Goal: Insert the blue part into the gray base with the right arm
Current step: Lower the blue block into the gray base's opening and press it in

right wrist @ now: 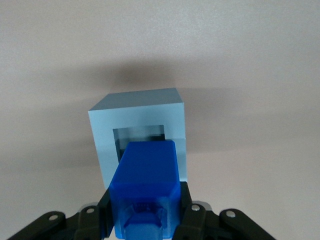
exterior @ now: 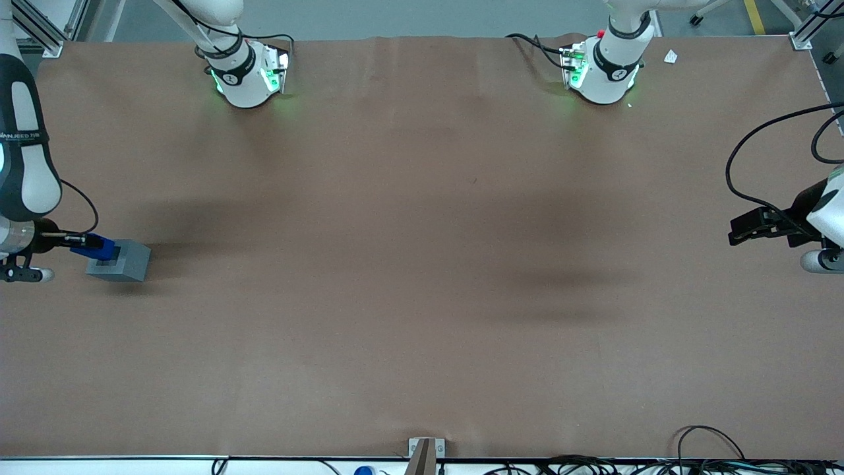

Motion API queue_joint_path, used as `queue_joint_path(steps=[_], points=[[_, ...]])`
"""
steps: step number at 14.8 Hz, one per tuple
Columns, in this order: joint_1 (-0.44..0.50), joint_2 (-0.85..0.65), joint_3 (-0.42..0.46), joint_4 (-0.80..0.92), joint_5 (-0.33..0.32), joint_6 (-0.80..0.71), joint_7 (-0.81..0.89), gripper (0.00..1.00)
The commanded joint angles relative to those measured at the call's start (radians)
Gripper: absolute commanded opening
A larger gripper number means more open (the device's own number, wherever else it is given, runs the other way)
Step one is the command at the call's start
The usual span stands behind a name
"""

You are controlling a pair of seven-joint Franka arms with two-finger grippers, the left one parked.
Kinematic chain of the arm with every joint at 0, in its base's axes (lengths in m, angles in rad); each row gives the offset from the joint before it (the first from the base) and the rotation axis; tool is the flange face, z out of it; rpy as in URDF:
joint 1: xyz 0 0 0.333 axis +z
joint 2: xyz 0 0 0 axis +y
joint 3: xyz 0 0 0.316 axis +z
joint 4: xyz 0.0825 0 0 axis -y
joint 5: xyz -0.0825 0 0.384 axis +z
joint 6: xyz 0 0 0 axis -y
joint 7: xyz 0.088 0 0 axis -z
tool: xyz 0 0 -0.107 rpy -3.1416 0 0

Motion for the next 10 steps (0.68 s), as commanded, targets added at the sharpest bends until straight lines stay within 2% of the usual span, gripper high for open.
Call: queue_joint_path(steps=[1, 10], points=[[-0.003, 0.015, 0.014, 0.018, 0.013, -0.013, -0.009, 0.00], [0.000, 0.018, 0.018, 0.018, 0.010, -0.010, -0.021, 0.00]])
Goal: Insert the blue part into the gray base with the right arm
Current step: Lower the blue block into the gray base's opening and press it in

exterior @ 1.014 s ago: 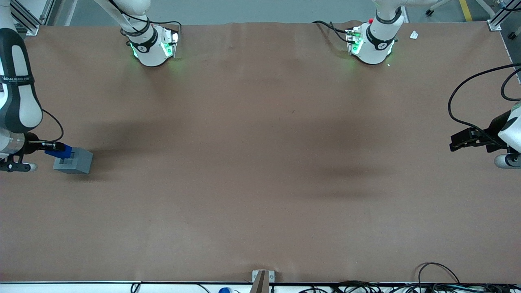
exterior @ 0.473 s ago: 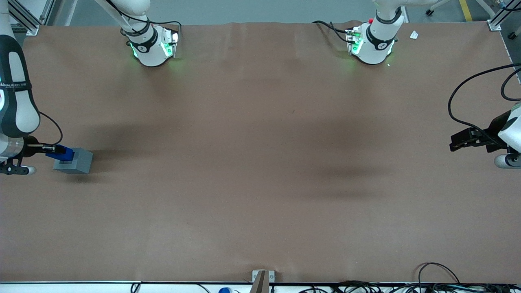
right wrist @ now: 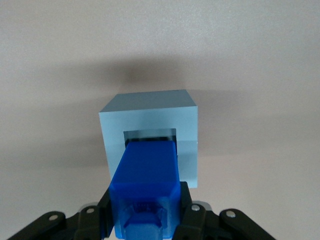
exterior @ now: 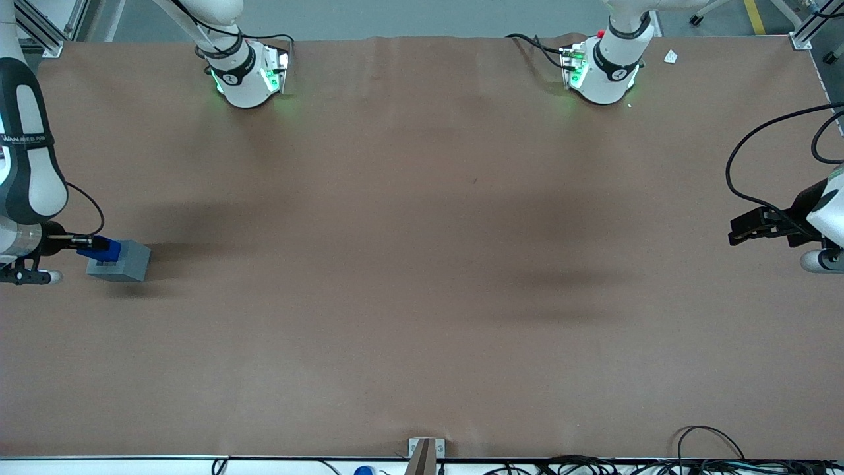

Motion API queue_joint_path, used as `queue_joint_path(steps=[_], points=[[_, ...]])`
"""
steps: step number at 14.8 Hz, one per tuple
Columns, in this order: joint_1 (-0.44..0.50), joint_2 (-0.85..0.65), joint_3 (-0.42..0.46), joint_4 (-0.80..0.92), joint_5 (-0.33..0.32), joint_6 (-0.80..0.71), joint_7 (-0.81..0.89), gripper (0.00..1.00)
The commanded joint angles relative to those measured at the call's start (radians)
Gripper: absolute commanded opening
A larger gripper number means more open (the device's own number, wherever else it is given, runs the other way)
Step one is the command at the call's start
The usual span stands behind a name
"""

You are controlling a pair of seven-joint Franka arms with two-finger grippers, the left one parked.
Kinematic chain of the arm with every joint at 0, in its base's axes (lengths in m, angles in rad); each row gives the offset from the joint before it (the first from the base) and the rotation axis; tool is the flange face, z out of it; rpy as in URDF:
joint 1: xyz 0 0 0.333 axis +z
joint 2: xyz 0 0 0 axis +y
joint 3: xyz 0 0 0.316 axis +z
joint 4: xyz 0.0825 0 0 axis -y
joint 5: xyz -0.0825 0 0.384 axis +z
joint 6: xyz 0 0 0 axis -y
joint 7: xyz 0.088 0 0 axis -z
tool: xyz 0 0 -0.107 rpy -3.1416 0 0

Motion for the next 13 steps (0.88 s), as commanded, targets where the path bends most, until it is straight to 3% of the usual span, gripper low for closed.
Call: queue_joint_path(steps=[1, 13], points=[[-0.003, 0.012, 0.007, 0.017, 0.008, -0.006, -0.016, 0.00], [-0.003, 0.050, 0.007, 0.069, 0.010, -0.008, -0.016, 0.00]])
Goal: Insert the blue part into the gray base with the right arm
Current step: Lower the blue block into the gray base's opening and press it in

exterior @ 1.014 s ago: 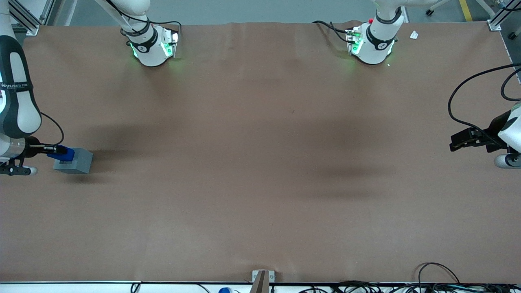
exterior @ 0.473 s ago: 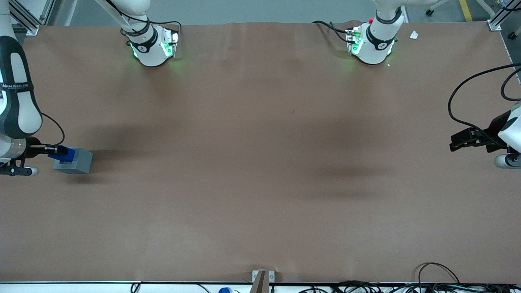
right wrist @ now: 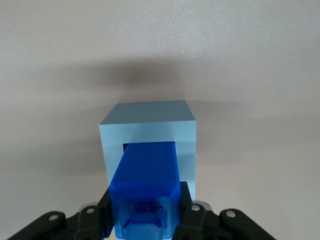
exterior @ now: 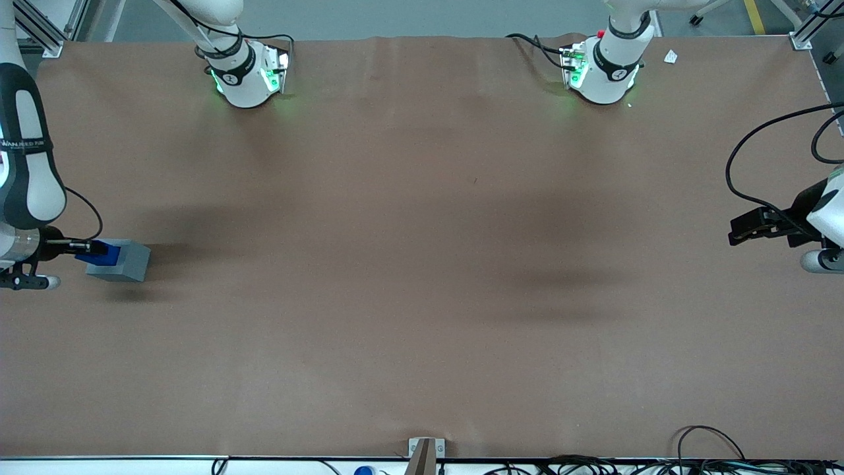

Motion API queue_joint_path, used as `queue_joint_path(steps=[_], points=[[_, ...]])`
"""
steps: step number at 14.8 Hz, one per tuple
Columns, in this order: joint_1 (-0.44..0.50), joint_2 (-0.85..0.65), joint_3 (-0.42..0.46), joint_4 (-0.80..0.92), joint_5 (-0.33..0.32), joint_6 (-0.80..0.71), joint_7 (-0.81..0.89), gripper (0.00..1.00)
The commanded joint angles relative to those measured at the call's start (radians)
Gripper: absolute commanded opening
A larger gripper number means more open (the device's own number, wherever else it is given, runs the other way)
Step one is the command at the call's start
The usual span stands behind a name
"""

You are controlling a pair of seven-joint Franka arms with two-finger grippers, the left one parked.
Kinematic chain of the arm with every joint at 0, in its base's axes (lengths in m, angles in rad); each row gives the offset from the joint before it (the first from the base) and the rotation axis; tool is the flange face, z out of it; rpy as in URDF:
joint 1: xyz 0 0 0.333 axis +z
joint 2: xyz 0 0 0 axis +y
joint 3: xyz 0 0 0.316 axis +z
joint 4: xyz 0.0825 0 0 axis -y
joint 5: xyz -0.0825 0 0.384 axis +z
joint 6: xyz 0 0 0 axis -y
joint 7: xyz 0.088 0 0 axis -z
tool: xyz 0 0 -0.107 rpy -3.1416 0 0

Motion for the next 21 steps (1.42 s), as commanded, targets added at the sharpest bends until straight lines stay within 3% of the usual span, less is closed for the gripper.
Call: queue_joint_path(steps=[1, 8, 9, 10, 11, 14, 21], points=[[-0.005, 0.024, 0.004, 0.027, 0.010, -0.005, -0.011, 0.00], [-0.002, 0.034, 0.004, 0.027, 0.014, -0.008, -0.005, 0.02], [0.003, 0.040, 0.004, 0.027, 0.014, -0.008, -0.005, 0.16], [0.007, 0.044, 0.004, 0.027, 0.014, -0.005, -0.005, 0.42], [0.007, 0.044, 0.004, 0.027, 0.014, -0.003, -0.006, 0.59], [0.009, 0.043, 0.006, 0.028, 0.017, -0.010, 0.003, 0.99], [0.020, -0.086, 0.009, 0.028, 0.051, -0.132, -0.006, 1.00]])
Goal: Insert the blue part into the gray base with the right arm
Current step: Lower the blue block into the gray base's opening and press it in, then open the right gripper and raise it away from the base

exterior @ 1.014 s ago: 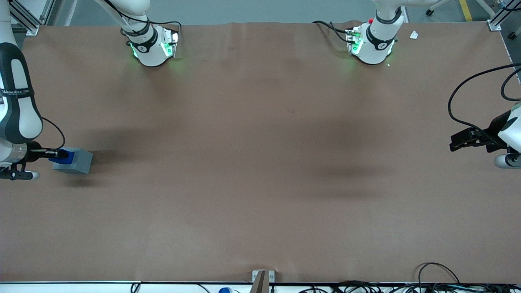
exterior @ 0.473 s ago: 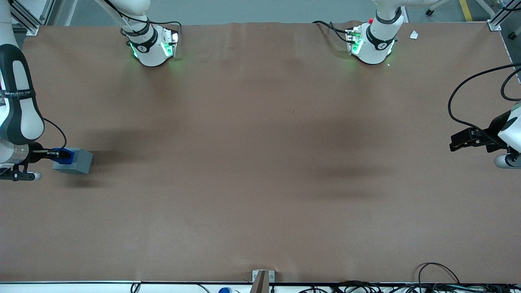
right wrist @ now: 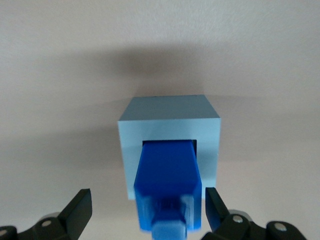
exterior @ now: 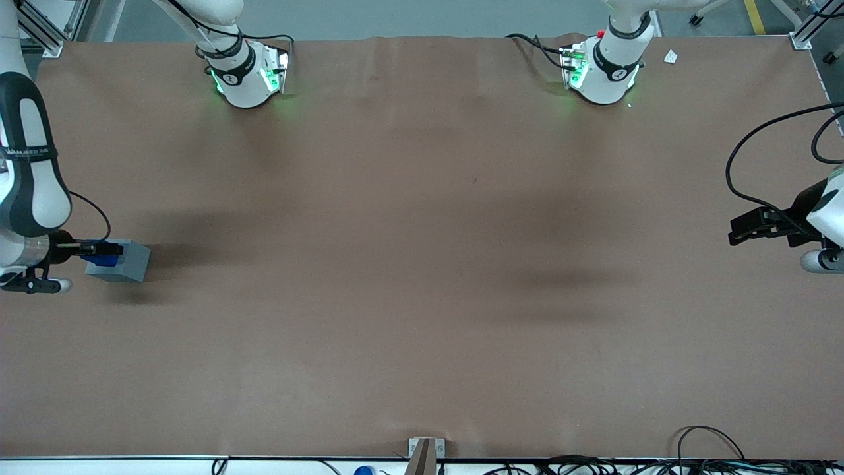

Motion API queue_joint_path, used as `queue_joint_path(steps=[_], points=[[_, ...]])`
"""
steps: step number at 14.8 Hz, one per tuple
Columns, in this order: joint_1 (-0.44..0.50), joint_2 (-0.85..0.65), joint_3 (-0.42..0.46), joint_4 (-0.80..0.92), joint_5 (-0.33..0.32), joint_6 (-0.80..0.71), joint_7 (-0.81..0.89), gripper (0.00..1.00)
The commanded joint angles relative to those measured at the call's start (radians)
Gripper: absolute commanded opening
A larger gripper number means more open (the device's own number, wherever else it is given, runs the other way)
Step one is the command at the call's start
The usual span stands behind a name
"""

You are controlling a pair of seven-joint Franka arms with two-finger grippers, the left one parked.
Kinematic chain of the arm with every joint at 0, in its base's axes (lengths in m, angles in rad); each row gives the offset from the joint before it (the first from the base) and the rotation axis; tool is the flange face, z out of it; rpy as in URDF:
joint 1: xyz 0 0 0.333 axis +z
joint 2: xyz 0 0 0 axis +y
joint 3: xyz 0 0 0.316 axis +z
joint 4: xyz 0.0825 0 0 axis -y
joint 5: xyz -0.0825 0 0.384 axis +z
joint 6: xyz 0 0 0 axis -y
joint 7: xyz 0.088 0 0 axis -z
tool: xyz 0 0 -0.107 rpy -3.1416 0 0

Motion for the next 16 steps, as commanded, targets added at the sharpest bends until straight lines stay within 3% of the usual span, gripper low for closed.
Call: queue_joint_path(steps=[1, 6, 9, 13, 16], points=[[0.014, -0.136, -0.001, -0.004, 0.021, -0.088, -0.013, 1.00], [0.095, -0.367, 0.003, 0.062, 0.043, -0.381, -0.005, 1.00], [0.164, -0.421, 0.003, 0.131, 0.075, -0.487, 0.069, 1.00], [0.290, -0.454, -0.002, 0.142, 0.074, -0.478, 0.194, 1.00], [0.309, -0.449, -0.002, 0.152, 0.061, -0.475, 0.216, 1.00]])
